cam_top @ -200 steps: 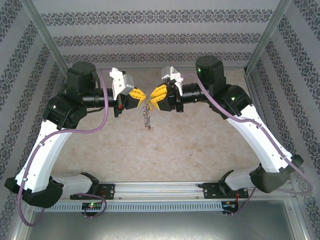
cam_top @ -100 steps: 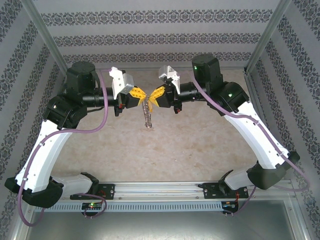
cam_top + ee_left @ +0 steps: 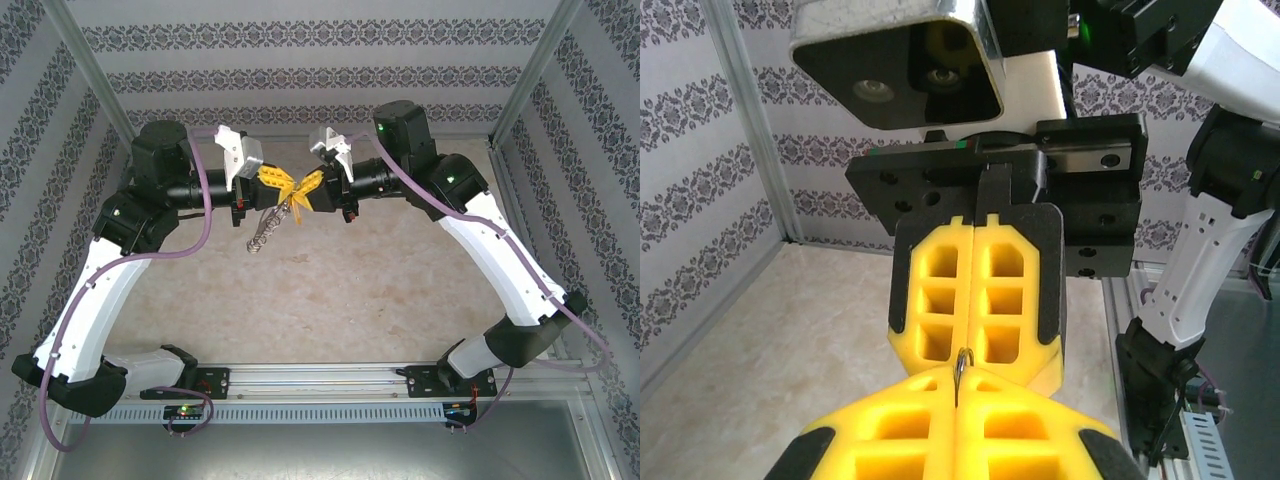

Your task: Put the keys on the keyring

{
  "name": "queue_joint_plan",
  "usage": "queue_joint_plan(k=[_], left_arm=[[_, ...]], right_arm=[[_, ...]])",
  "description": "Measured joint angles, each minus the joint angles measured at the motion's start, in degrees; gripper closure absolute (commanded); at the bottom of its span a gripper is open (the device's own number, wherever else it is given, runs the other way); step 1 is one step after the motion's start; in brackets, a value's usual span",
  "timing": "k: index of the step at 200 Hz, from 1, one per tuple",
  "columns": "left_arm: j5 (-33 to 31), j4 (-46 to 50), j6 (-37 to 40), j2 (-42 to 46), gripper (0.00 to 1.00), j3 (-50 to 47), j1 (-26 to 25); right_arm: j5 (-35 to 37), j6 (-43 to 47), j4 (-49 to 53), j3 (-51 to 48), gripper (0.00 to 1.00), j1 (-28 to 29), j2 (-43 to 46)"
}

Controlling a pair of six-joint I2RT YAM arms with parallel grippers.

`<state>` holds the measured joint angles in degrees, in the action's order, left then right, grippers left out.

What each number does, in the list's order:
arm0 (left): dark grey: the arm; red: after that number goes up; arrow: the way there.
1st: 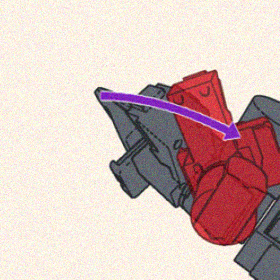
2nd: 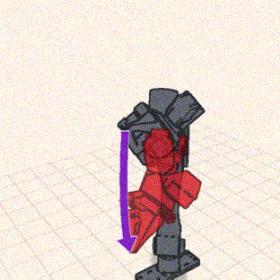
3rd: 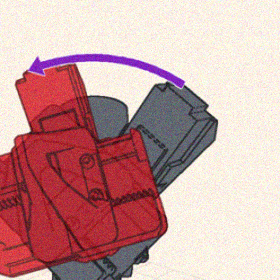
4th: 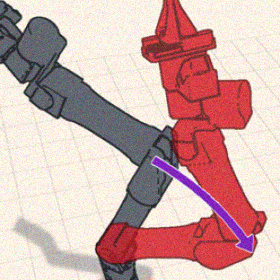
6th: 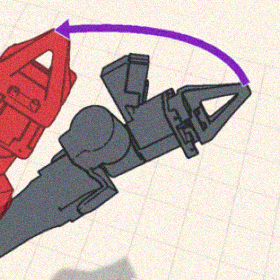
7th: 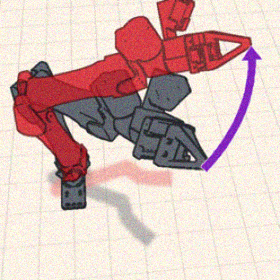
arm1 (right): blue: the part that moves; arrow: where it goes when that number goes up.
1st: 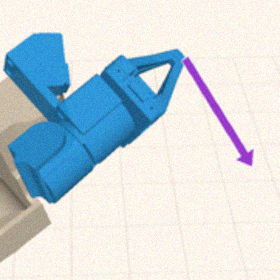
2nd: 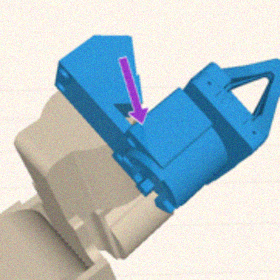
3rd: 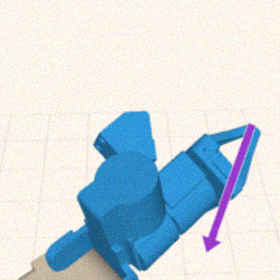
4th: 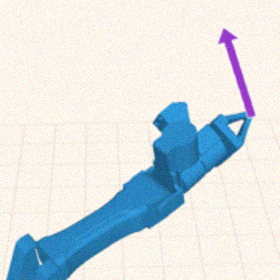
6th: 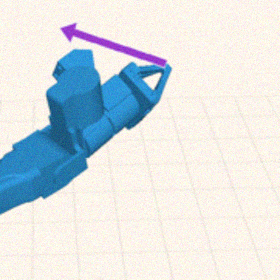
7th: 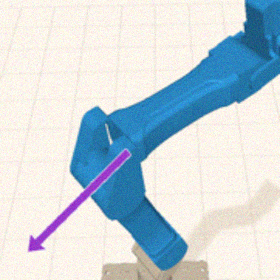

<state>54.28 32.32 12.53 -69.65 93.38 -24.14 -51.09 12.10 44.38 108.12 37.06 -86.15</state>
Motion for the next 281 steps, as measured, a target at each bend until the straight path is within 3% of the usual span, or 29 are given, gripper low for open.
queue_joint_plan(k=[107, 155, 183, 246, 281], left_arm=[[5.4, -12.37, -10.1, 0.92, 1.0, -4.11, 3.32], [7.58, -21.29, -17.0, 0.92, 1.0, -6.25, 4.96], [8.17, -22.91, -18.6, 0.92, 1.0, -6.56, 5.2], [8.52, -24.94, -19.96, 0.92, 1.0, -9.11, 6.88], [8.5, -25.57, -20.15, 0.92, 1.0, -9.11, 7.02]], right_arm=[[-2.45, -1.53, -3.91, 2.91, 1.0, -0.5, -2.62], [-2.49, -3.21, -8.79, 2.82, 0.83, -0.59, -2.84], [-1.81, -3.61, -11.5, 1.14, 0.8, -0.72, -2.19], [9.68, 0.48, -12.11, -4.81, 0.71, -0.96, 4.48], [11.69, 1.95, -12.35, -6.1, 0.67, -0.96, 7.08]])
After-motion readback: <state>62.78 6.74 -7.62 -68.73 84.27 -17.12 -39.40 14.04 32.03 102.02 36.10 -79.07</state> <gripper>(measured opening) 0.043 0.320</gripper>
